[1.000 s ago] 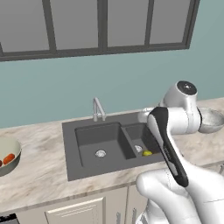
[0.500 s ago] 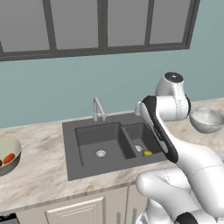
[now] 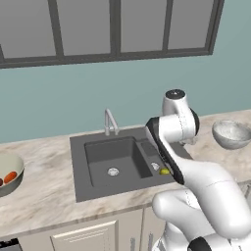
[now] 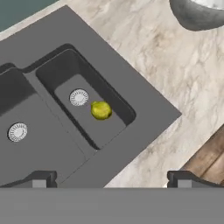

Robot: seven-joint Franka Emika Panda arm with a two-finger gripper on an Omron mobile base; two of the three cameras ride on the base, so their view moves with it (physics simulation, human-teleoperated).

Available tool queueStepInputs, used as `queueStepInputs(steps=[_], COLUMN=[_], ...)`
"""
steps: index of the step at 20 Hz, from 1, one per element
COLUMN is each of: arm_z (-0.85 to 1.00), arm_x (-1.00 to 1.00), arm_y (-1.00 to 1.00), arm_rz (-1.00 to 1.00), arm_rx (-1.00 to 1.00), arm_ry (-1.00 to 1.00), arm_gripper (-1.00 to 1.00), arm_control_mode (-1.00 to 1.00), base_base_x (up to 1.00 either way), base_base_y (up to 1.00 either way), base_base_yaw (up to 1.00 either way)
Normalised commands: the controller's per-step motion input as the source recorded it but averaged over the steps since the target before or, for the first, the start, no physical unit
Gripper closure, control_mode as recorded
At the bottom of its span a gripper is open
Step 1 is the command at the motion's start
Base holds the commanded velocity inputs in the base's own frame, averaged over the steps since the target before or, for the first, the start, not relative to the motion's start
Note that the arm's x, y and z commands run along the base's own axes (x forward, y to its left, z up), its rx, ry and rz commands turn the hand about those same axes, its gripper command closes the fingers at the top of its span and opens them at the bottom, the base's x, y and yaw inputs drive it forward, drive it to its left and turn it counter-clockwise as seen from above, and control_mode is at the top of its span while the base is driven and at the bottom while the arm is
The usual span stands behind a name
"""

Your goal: Pick the carrots from the cabinet and place them in one bowl. Pick the pear from the sink and place it in the other bowl.

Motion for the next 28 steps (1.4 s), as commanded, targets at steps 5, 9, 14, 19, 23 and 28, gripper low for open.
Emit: queueStepInputs(steps=[5,9,14,19,23,28], arm_z=[-0.11,-0.16,-0.28,-0.49,-0.45,-0.1], arm_x=[0.0,0.0,0.24,0.65,0.51,0.41], arm_y=[-0.09,-0.2,-0.11,-0.26,-0.07,-0.01], arm_rz=[-0.38,-0.34,-0.15,-0.18,-0.11,-0.1], arm_rx=[0.11,0.14,0.06,0.11,0.03,0.0], arm_ry=[0.08,0.07,-0.02,0.01,0.08,0.24], arm_gripper=[-1.0,-1.0,-1.0,-1.0,-1.0,-1.0], arm_control_mode=[-1.0,-1.0,-1.0,-1.0,-1.0,-1.0], base_base_x=[0.0,0.0,0.0,0.0,0.0,0.0], base_base_y=[0.0,0.0,0.0,0.0,0.0,0.0], base_base_yaw=[0.0,0.0,0.0,0.0,0.0,0.0])
